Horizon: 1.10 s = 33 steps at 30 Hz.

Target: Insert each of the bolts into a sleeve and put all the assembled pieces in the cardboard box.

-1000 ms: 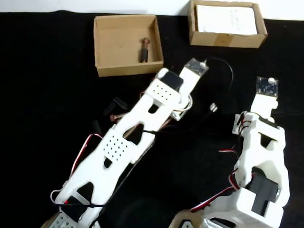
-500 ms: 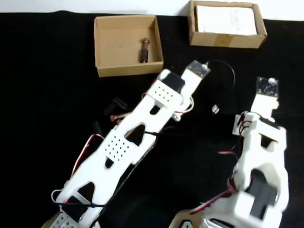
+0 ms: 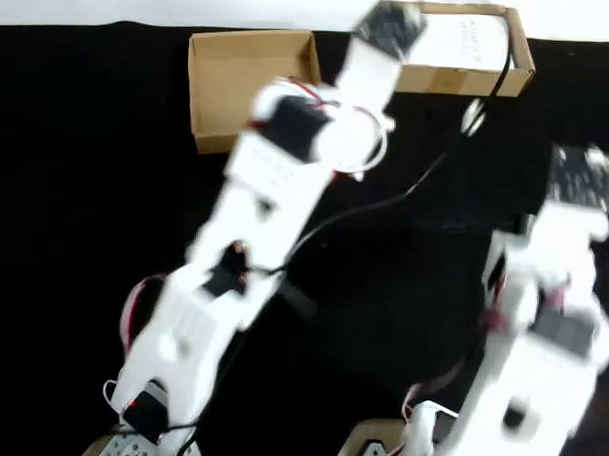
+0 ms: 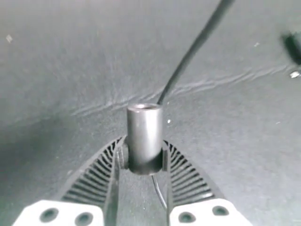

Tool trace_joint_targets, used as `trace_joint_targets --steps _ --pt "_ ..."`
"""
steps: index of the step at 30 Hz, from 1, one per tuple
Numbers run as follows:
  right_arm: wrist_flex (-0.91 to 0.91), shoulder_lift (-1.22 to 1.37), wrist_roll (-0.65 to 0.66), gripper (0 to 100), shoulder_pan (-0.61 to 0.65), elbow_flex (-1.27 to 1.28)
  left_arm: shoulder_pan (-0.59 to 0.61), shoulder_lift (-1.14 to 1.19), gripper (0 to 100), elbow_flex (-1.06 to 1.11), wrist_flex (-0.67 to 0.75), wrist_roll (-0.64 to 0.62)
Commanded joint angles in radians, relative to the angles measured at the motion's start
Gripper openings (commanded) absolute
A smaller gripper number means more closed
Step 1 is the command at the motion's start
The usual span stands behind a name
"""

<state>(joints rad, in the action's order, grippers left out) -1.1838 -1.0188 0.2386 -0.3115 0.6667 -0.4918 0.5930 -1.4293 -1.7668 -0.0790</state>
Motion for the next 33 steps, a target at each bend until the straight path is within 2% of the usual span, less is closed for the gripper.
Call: trace_joint_targets --steps 1,10,15,18,23,26,30,33 --pt "-0.076 -0.209 0.003 0.7 -0.001 -0.036 0.01 -0.291 1 0.124 -0.003 0.0" --pt "-0.094 -0.573 0.003 0.7 0.019 0.168 0.01 -0.921 1 0.677 0.012 0.003" --pt "-0.093 -0.696 -0.006 0.7 0.151 0.302 0.01 -1.187 1 0.987 0.114 0.003" --pt "-0.073 -0.728 -0.034 0.7 0.263 0.358 0.012 -1.333 1 1.213 0.242 0.003" --pt "0.173 -0.745 -0.301 0.7 0.406 0.47 0.012 -1.586 1 1.643 0.539 0.002" --pt "0.32 -0.745 -0.394 0.7 0.496 0.539 0.008 -1.727 1 1.868 0.755 -0.003" --pt "0.426 -0.743 -0.422 0.7 0.628 0.601 0.005 -1.825 1 2.1 1.016 -0.006" --pt "0.458 -0.743 -0.417 0.7 0.717 0.644 -0.001 -1.814 1 2.118 1.062 -0.009"
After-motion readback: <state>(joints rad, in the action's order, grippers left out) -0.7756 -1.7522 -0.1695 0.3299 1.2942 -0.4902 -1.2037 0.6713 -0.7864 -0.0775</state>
